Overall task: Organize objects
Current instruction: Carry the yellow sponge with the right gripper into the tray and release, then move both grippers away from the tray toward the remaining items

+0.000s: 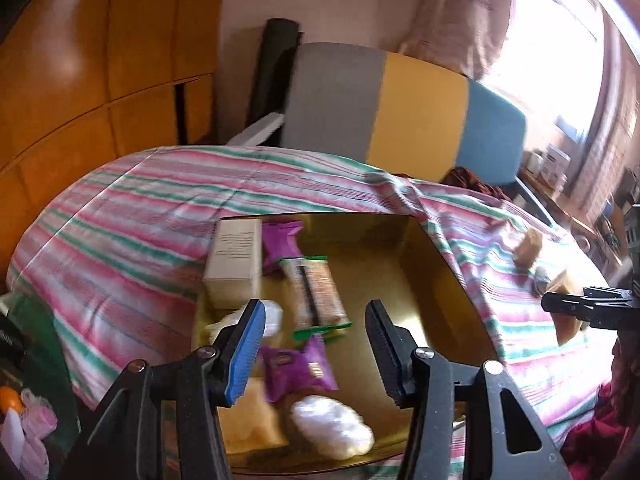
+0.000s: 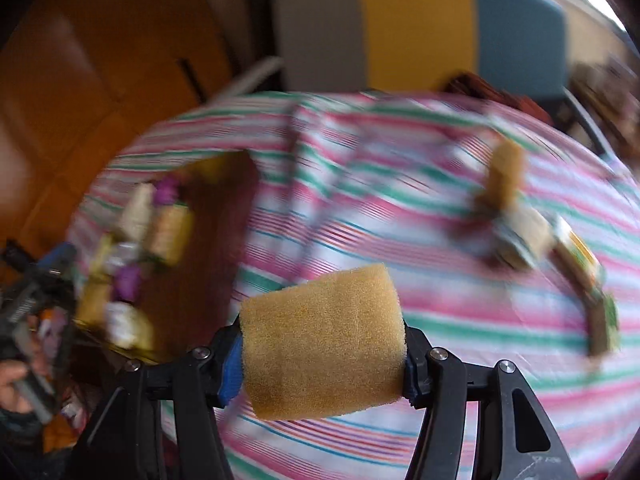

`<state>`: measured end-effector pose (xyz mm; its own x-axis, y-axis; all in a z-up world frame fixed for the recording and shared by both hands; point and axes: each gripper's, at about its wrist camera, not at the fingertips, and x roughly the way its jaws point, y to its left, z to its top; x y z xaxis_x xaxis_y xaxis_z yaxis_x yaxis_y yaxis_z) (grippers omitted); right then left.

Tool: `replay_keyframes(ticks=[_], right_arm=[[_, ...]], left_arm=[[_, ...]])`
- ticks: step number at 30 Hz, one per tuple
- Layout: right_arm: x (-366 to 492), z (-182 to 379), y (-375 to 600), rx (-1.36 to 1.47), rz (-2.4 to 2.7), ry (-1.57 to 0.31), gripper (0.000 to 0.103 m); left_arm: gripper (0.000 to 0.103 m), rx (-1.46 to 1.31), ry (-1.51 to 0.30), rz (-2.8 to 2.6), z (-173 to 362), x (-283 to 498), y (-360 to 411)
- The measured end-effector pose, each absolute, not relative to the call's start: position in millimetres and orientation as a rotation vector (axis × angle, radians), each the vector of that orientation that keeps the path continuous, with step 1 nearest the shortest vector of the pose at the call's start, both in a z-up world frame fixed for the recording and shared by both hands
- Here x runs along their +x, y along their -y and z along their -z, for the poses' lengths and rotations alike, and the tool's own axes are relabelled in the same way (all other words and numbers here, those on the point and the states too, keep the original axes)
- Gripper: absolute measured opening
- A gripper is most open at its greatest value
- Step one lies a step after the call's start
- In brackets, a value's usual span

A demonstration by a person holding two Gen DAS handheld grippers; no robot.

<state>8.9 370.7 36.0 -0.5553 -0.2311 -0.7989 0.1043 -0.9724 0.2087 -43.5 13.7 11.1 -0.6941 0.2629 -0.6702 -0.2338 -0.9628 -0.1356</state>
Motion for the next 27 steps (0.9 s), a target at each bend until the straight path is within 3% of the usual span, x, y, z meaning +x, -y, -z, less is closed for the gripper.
replay_keyframes(ticks=[3, 7, 15, 18, 21, 23, 27], right_arm=[[-1.4, -48.5, -321.3, 1.300, 2.535, 0.143, 0.061], [-36.2, -25.3, -248.6, 1.275, 2.439, 0.078, 0.061], [-86.7, 56.9, -150.7, 1.426, 2.298, -0.007, 0.062], [-98.8, 78.2, -135.8, 1.475, 2.233, 0.027, 0.065], [-101.1, 82.2, -135.9, 1.469, 2.205, 0.074, 0.076], [-96.9, 81.2, -140.2, 1.458, 2.193, 0.105, 0.092], [-88.9, 72.7, -149.6, 1.431, 2.206, 0.151, 0.093]], left_arm=[[0.053, -1.080, 0.106, -2.716, -9.4, -44.8, 10.1], [0.053, -1.127, 0.162, -2.767, -2.2, -45.0, 39.2], [0.053, -1.187, 0.227, -2.801, 10.0, -44.4, 68.8], [0.053, -1.197, 0.232, -2.792, 12.7, -44.9, 68.0], [0.053, -1.207, 0.227, -2.780, 15.9, -45.0, 65.8], [0.053, -1.204, 0.224, -2.777, 16.4, -44.5, 63.9], [0.053, -1.198, 0.212, -2.777, 14.9, -43.7, 61.7]])
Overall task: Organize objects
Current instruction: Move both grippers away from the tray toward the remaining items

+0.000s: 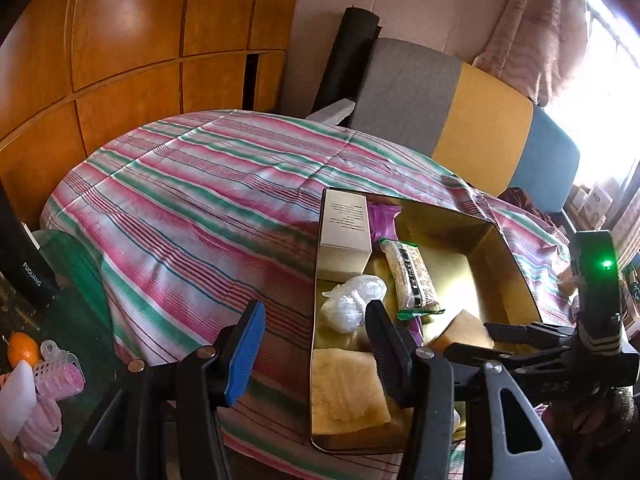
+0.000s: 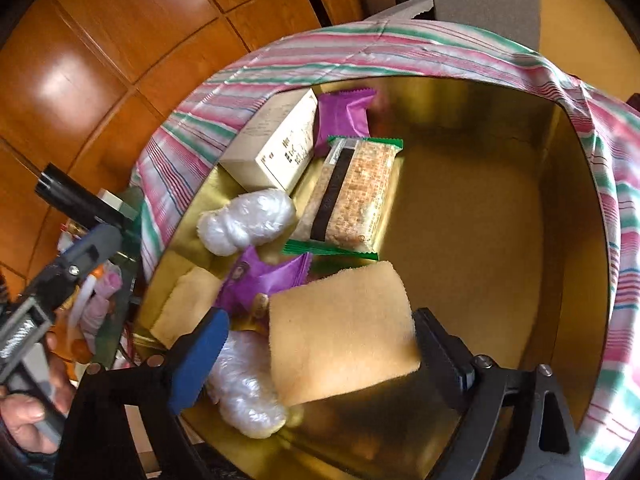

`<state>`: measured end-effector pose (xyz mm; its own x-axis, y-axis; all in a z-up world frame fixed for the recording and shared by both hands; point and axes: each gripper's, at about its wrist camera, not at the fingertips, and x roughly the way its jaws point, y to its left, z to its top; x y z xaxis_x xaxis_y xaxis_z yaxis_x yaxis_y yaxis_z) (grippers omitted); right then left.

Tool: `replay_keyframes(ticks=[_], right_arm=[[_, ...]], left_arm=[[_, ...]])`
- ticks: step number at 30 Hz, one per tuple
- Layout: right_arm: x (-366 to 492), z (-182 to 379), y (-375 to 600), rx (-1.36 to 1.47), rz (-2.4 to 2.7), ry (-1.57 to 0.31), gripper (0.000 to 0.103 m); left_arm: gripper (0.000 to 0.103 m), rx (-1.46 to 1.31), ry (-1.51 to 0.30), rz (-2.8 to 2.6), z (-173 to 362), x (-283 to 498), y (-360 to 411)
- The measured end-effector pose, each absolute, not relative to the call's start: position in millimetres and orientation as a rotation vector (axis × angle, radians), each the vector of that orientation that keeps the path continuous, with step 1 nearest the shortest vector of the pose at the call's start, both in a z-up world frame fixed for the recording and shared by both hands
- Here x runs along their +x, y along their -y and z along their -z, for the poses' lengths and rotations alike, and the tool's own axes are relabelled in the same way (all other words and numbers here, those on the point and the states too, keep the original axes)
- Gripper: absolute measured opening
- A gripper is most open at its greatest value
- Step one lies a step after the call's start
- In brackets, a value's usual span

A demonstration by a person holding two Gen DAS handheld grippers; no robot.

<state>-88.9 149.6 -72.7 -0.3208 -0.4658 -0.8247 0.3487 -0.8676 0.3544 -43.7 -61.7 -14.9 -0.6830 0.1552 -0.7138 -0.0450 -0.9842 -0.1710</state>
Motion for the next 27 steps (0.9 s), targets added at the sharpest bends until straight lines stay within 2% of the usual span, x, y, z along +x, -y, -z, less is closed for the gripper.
replay_keyframes(ticks=[14, 27], right_arm=[[-36.3, 17.7, -206.2, 1.264, 2.419, 0.200, 0.103], [-4.6, 2.2, -310.1, 1.218, 2.661, 0.278, 0.103]], left_arm=[[0.053, -1.130, 0.091, -2.729, -2.6, -34.1, 27.3], [0.053, -1.085, -0.086, -2.574, -13.6, -25.0, -53.1]])
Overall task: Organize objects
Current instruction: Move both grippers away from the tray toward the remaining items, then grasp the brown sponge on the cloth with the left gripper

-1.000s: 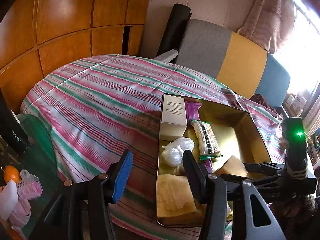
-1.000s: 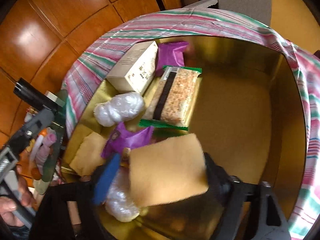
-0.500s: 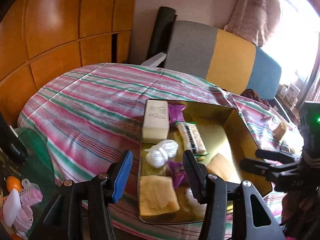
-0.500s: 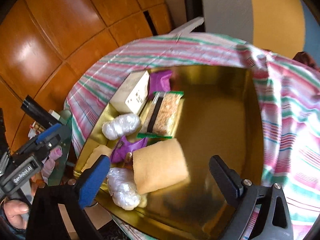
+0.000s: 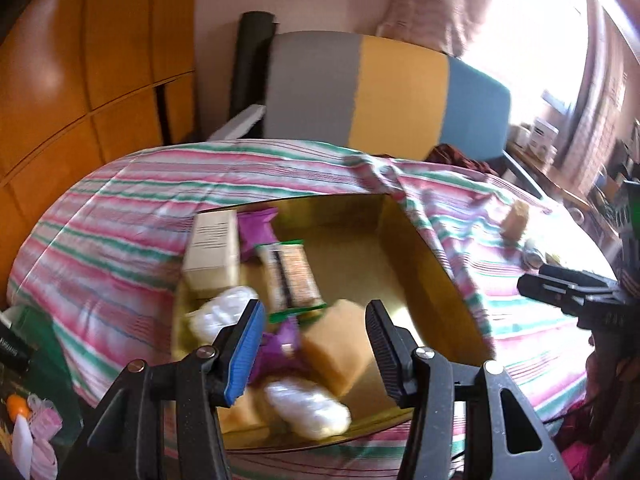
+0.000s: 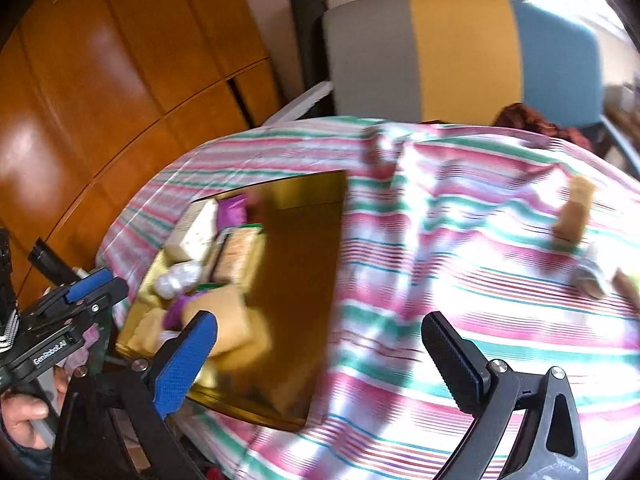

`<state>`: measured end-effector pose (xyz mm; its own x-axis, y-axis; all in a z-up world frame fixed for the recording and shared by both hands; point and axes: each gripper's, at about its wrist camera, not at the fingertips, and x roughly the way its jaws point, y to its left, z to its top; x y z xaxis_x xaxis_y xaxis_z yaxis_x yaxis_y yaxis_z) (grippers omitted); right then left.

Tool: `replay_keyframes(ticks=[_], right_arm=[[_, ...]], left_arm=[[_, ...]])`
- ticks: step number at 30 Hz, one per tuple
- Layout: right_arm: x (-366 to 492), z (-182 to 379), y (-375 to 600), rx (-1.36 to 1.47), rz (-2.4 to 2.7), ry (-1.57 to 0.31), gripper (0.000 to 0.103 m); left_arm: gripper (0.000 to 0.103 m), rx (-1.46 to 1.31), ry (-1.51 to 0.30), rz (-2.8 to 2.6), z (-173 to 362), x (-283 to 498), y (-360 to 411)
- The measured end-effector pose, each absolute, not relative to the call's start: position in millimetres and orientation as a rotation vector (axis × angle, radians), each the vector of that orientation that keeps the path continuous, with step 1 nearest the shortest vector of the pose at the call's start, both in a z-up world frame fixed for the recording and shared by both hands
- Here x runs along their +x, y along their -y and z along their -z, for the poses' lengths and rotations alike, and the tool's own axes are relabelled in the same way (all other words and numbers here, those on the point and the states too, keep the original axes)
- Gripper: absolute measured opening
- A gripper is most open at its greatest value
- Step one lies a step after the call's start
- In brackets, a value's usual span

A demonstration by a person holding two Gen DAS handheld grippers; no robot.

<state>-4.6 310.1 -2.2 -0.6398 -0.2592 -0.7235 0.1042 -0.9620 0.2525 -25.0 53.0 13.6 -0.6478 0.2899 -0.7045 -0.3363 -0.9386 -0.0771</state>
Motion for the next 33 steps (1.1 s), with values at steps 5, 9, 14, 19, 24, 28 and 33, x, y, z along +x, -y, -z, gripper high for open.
replay_keyframes(ticks=[5, 9, 14, 19, 24, 28, 33], right_arm=[[6.4, 1.6, -364.8, 1.260, 2.766, 0.291, 0.103], [12.5, 2.3, -421.2, 1.324, 2.872, 0.334, 0.103], [18.9, 8.6, -488.1, 1.392, 3.013, 0.428, 0.103], [34.2, 24.9, -543.6, 1.435, 3.100, 0.626, 0.103], [46.5, 22.3, -572.3, 1.355, 3.134, 0.855, 0.103], [59.6, 20.2, -590.5, 1.304, 3.159, 1.017, 0.103], [78.2, 22.4, -616.1, 1.217, 3.141, 1.286, 0.103]], left_arm=[[0.053, -1.054, -0.161, -2.510, -18.4, -22.0, -89.7], [0.053, -1.041, -0.203, -2.454, -20.9, -24.3, -119.6], [0.053, -1.056, -0.209, -2.368, -23.7, -32.3, -158.1], [0.053, -1.062, -0.223, -2.271, -24.3, -37.7, -200.6], [0.053, -1.066, -0.260, -2.191, -22.1, -47.7, -254.8], [0.053, -1.052, -0.282, -2.124, -19.2, -58.6, -303.0], [0.067, -1.040, -0.315, -2.045, -10.6, -80.9, -368.8]])
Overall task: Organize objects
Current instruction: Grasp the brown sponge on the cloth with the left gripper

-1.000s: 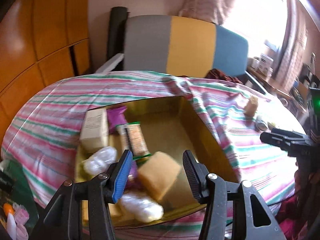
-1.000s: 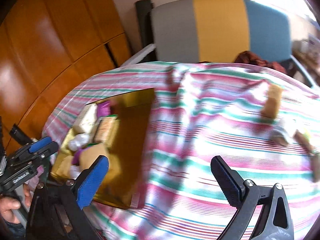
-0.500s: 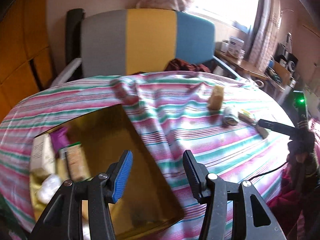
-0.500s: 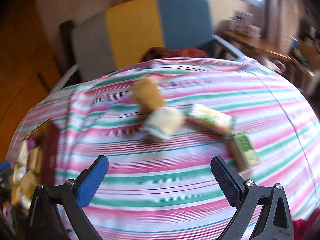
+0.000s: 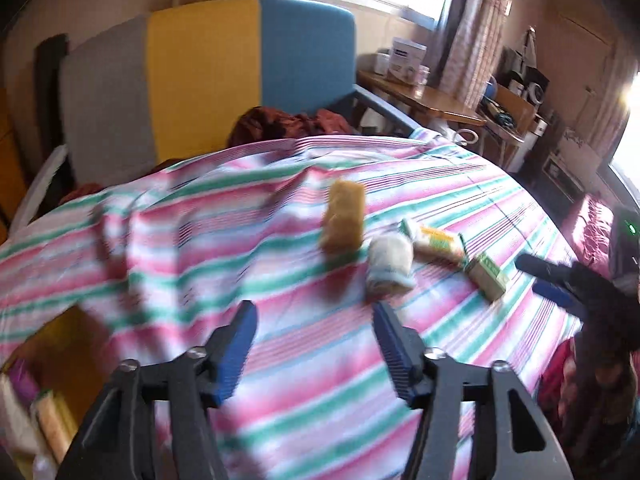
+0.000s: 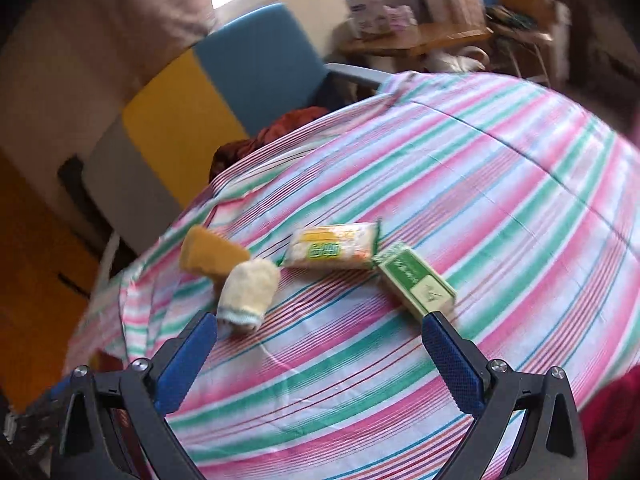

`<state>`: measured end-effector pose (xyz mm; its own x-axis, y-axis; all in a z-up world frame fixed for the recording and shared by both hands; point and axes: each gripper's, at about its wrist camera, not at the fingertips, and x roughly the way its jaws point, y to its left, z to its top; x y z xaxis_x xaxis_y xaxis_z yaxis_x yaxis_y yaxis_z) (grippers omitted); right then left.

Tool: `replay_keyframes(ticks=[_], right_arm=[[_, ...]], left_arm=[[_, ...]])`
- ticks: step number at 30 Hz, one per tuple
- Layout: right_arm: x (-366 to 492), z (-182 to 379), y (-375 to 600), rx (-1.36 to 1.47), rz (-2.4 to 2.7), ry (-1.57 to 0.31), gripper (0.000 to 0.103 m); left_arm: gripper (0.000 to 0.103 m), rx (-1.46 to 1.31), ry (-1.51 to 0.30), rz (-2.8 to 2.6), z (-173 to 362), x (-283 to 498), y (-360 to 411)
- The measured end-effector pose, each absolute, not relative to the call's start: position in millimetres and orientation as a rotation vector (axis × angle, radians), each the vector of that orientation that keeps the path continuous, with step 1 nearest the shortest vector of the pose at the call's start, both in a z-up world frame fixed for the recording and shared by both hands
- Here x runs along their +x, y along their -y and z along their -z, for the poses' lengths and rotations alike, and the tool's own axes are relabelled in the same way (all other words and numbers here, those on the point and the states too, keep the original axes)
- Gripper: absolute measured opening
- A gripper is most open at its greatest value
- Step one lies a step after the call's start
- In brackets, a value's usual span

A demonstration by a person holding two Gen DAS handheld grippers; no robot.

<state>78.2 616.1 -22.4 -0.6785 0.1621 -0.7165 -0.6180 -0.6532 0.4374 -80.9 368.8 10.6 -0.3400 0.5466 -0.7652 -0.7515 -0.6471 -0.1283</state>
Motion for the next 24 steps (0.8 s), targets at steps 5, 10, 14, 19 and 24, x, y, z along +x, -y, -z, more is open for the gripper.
replay_keyframes(ticks=[5, 10, 14, 19, 24], right_arm=[[80.7, 24.3, -621.1, -0.895, -2.318, -1.018, 0.103], [76.5, 23.9, -617.4, -0.901, -2.350, -1.032, 0.103], [84.2, 18.3, -620.0, -0.817, -2.361, -1.054, 0.103], [87.3, 20.1, -624.1, -0.795, -2.358, -1.110, 0.103], [94.2, 21.1, -631.8, -0.743, -2.330, -1.151, 0.103]], left_arm=[[0.071, -1.069, -0.310, -1.990, 2.5, -107.8, -419.9], [0.079, -1.097, -0.299, -1.966, 17.3, -131.9, -461.7], [0.083, -1.106, -0.373, -1.974, 36.2, -144.3, -493.4], [0.043, -1.263, -0.273, -1.948, 68.0, -169.1, -501.5], [0.042, -1.205, -0.176, -1.937, 50.3, -155.3, -466.5]])
